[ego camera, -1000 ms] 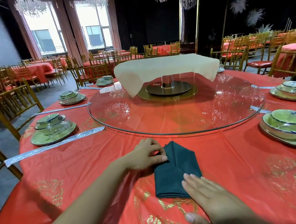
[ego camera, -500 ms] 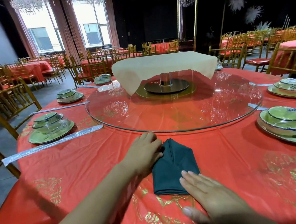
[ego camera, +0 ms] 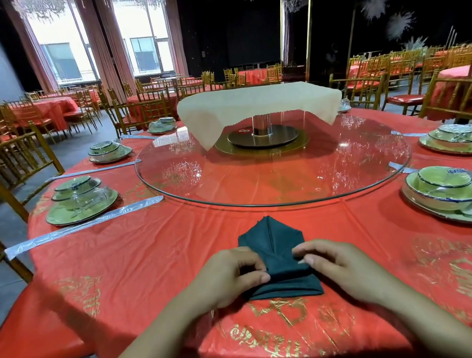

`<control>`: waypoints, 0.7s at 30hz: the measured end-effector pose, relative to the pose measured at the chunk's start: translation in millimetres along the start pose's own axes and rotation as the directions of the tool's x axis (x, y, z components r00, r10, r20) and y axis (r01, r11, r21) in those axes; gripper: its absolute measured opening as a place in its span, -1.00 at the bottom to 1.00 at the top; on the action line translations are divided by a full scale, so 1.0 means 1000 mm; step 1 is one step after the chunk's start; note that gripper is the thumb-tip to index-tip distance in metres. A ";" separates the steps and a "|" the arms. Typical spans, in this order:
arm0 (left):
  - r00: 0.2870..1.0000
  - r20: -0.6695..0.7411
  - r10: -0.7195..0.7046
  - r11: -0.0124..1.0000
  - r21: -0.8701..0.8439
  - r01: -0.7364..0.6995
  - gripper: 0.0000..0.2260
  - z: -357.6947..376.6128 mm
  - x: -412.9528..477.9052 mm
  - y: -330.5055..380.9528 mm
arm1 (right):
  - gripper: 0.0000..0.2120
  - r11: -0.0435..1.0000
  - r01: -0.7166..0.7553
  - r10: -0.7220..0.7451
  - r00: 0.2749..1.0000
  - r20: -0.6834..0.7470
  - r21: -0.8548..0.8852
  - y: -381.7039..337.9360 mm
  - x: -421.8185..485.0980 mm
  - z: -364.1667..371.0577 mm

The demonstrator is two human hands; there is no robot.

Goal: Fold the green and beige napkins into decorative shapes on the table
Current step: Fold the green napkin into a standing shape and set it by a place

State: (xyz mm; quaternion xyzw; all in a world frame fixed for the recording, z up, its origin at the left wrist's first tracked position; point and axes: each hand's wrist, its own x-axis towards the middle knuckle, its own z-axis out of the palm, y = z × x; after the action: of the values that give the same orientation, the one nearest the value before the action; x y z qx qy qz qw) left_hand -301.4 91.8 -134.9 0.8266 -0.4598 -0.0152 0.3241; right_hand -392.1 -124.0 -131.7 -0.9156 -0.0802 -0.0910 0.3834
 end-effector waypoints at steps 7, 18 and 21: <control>0.977 -0.182 -0.111 0.994 -0.023 0.108 -0.74 0.007 -0.011 -0.002 | -0.79 0.996 0.009 0.003 0.992 0.128 -0.090 0.002 0.029 -0.005; 0.993 0.113 0.021 0.953 0.299 -0.054 -0.71 -0.004 0.008 0.018 | -0.76 0.961 0.141 -0.096 0.976 0.194 -0.237 0.000 0.035 0.000; 0.957 0.289 -0.039 0.957 0.287 -0.048 -0.50 -0.007 0.027 0.023 | -0.72 0.957 0.163 -0.112 0.971 0.211 -0.241 -0.001 0.036 -0.001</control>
State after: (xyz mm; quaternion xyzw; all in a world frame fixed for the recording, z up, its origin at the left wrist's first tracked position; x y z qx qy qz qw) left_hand -300.6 66.3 -109.9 0.8529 -0.5016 -0.0682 0.1280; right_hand -357.8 -121.6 -122.2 -0.9541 -0.1686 -0.0369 0.2447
